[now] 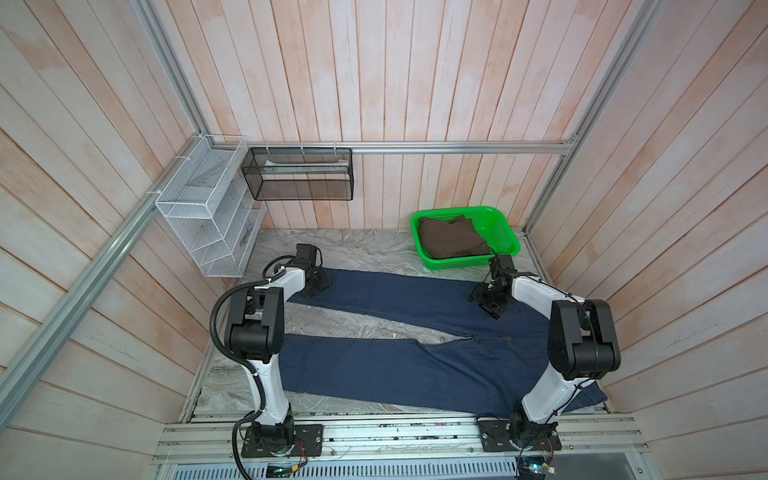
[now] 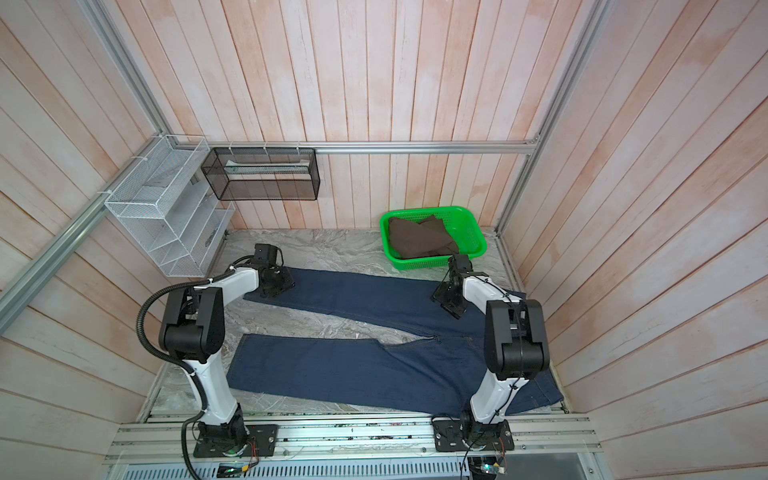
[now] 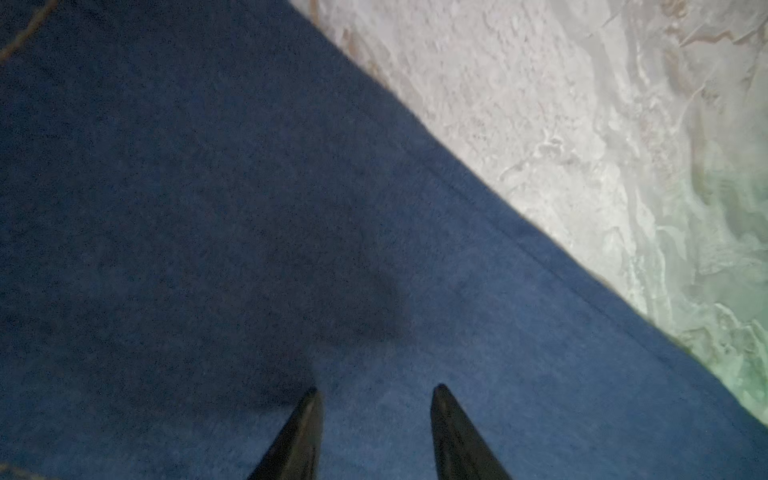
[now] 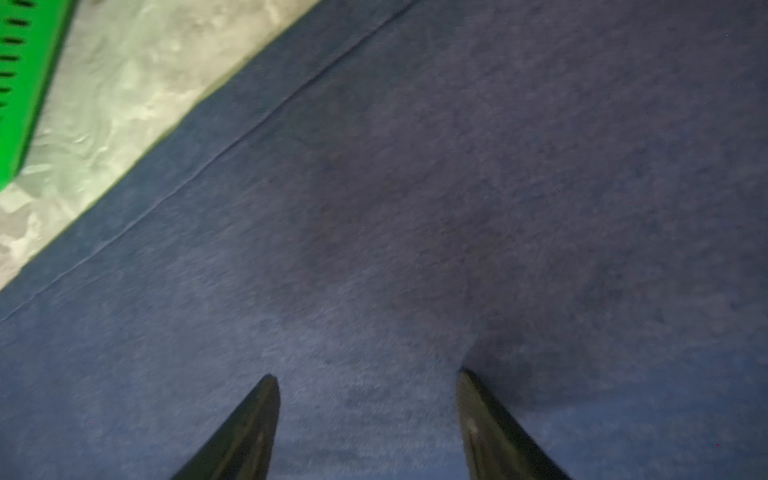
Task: Fold and stack the trousers
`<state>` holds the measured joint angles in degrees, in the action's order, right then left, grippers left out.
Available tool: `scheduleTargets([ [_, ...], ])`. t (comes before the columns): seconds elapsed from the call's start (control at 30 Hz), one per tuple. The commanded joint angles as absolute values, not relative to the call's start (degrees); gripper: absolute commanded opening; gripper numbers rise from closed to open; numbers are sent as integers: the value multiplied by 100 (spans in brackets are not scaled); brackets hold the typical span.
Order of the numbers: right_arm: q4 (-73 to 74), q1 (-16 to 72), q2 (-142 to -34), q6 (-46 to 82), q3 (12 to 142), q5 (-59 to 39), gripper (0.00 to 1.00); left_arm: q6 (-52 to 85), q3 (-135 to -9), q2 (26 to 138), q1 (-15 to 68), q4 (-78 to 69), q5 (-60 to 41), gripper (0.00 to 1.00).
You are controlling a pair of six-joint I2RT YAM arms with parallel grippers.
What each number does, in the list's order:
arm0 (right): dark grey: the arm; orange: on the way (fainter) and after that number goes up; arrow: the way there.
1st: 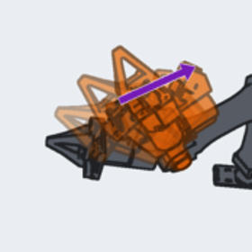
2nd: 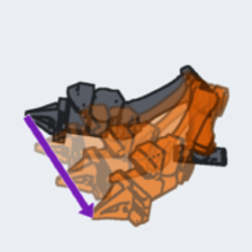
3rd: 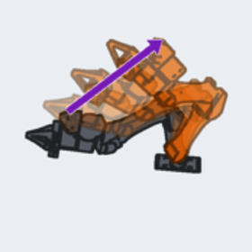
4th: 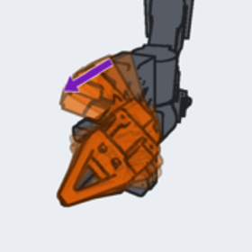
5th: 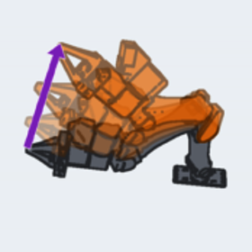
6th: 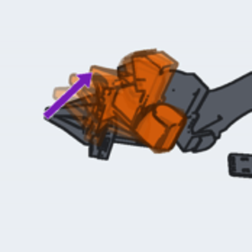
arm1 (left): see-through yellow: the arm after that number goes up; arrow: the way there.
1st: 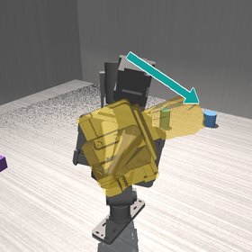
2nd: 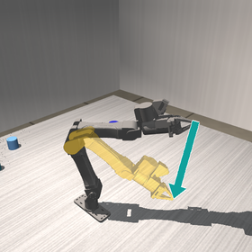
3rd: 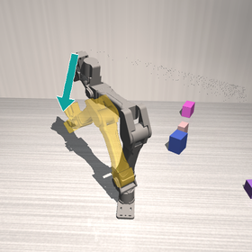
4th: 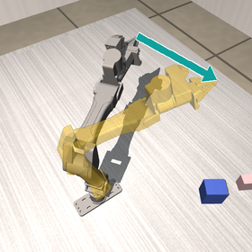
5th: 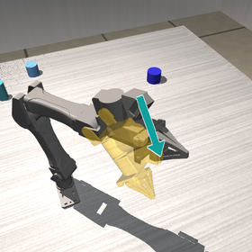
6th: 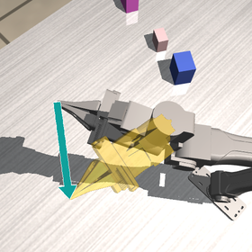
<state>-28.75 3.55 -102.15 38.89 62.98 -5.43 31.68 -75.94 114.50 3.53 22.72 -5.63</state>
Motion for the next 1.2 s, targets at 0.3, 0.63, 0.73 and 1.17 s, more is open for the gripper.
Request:
scheduleTargets([
  [0.3,-2361,309,-11338,3724,7026,-381,62,2923,-8352,12235,-461,3035,-610,44],
  [0.63,-2700,370,-10929,3873,7541,-278,66,2891,-8669,11618,-488,3315,-902,44],
  [0.73,-2986,371,-10278,4006,7310,-25,69,3037,-7924,10380,-385,3393,-695,45],
  [1.17,-3123,341,-8680,4686,5713,-11,70,4814,-4197,6719,504,4507,-339,44],
])
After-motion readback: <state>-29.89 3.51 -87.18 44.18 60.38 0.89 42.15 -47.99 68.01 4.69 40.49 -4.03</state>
